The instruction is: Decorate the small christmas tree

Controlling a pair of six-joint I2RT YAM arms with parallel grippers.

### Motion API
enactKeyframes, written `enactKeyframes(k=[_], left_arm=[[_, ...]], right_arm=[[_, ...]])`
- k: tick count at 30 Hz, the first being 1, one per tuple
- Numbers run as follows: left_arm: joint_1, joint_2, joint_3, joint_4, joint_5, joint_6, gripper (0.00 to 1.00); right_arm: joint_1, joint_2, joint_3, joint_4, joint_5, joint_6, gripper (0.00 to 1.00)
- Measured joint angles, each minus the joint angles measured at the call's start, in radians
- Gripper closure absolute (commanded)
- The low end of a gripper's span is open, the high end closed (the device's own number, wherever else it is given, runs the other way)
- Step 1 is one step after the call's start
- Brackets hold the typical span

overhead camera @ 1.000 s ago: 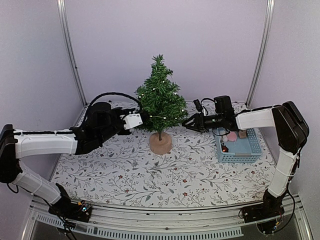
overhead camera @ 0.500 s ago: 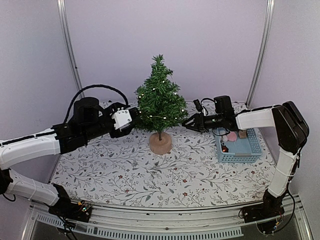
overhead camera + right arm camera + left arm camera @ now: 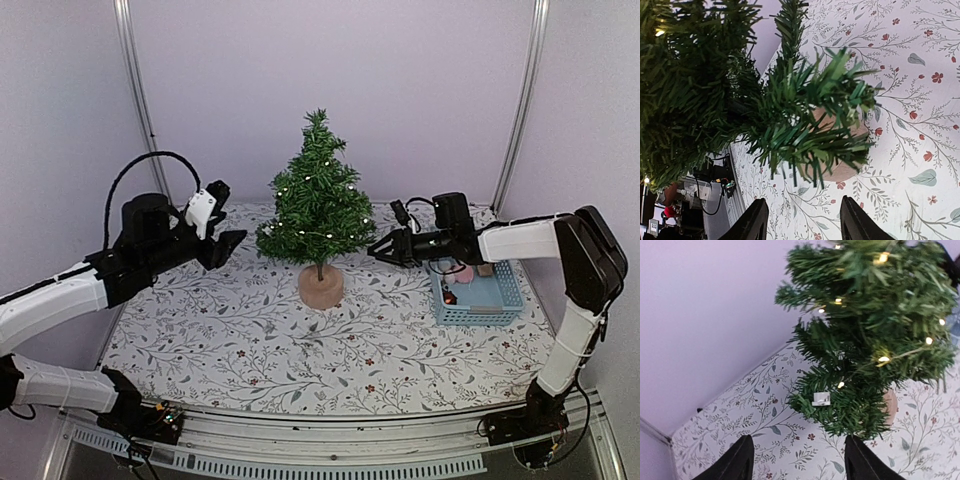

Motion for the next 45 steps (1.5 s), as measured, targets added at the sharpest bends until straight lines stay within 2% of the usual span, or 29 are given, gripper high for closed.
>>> enactKeyframes(k=[7,12,16,22,27,31,38,45], left_arm=[[0.170,0.148,0.005,0.089,0.083,-0.303,0.46],[0.217,0.266,0.023,0.137,0.126,-0.383,0.45],[0.231,0.282,0.012,0.179,0.153,-0.441,0.45],[0.249,0.364,0.008,0.244,0.187,-0.491,0.46],[0.249,0.413,0.007,0.254,0.202,-0.512,0.46],[0.250,0.414,0.007,0.271,0.211,-0.512,0.46],[0.250,0.413,0.008,0.265,0.215,-0.499,0.45],[0.251,0.422,0.042,0.246,0.227,-0.483,0.45]], right_arm=[[0.000,-0.100,-0.076,-0.014,0.007,0.005,0.48],[-0.013,-0.137,-0.106,-0.066,0.018,0.005,0.49],[-0.082,-0.211,-0.119,-0.162,0.040,-0.005,0.49],[-0.313,-0.333,-0.124,-0.312,0.095,-0.050,0.50],[-0.426,-0.306,-0.058,-0.467,0.200,-0.125,0.51],[-0.447,-0.246,0.002,-0.565,0.273,-0.195,0.52],[-0.460,-0.222,-0.004,-0.714,0.253,-0.293,0.47],[-0.366,-0.222,-0.076,-0.801,0.219,-0.333,0.41]])
